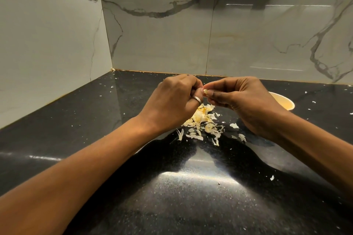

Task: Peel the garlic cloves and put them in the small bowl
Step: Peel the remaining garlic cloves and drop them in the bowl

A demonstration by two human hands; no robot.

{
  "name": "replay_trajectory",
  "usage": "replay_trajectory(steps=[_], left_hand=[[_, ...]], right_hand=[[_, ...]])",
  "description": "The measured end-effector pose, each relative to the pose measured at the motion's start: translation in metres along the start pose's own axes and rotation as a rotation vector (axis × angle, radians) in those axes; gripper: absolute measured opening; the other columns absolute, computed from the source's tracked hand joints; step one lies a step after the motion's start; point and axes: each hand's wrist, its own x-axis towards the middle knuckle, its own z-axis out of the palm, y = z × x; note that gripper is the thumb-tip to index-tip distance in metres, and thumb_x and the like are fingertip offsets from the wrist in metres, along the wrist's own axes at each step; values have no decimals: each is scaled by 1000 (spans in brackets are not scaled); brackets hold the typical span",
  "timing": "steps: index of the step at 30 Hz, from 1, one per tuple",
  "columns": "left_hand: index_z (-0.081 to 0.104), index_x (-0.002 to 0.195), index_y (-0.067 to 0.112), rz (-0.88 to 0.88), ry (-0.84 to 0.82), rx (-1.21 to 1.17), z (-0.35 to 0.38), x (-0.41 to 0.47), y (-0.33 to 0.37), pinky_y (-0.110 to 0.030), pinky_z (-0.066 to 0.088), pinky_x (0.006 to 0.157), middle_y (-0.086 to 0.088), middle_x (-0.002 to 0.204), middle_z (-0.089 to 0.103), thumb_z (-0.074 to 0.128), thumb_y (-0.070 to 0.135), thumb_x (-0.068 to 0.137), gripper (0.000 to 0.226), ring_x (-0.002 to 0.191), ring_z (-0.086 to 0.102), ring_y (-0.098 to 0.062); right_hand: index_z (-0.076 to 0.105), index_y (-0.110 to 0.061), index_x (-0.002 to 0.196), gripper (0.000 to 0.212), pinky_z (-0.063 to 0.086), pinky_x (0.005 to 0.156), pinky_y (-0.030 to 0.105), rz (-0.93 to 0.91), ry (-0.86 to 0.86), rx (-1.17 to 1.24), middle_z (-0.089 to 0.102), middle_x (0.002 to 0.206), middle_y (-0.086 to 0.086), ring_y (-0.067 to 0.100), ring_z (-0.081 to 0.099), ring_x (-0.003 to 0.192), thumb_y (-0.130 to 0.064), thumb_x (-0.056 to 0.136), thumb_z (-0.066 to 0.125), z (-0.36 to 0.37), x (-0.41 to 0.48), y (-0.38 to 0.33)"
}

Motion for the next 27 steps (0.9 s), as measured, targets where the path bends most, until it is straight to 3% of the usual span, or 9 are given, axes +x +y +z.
replay_trajectory(steps=[8,12,19,27], left_hand=[[66,93,14,-68,-49,-64,0,0,1,-25,43,60,8,76,60,54,28,93,19,65,53,-6],[61,91,19,-169,-89,-156,-2,0,2,-39,58,61,8,74,60,60,20,97,7,67,63,-12],[63,90,18,-280,-93,-229,-4,1,5,-46,60,63,1,78,65,62,21,96,7,68,67,-18],[64,92,17,-295,-118,-261,-5,2,8,-47,60,63,3,76,63,62,21,97,7,71,68,-21]], right_hand=[[77,-12,106,21,60,77,22,-99,-65,-227,79,93,2,17,74,88,-5,86,74,2,-5,-2],[77,-15,107,20,62,80,29,-147,-45,-313,78,93,2,17,74,89,-9,88,74,2,-5,0],[72,-7,110,21,60,74,23,-64,-37,-141,78,94,8,18,76,88,-3,90,68,1,-4,-3],[66,-2,108,16,61,88,39,130,-22,194,75,104,19,26,75,98,2,94,60,2,0,-3]])
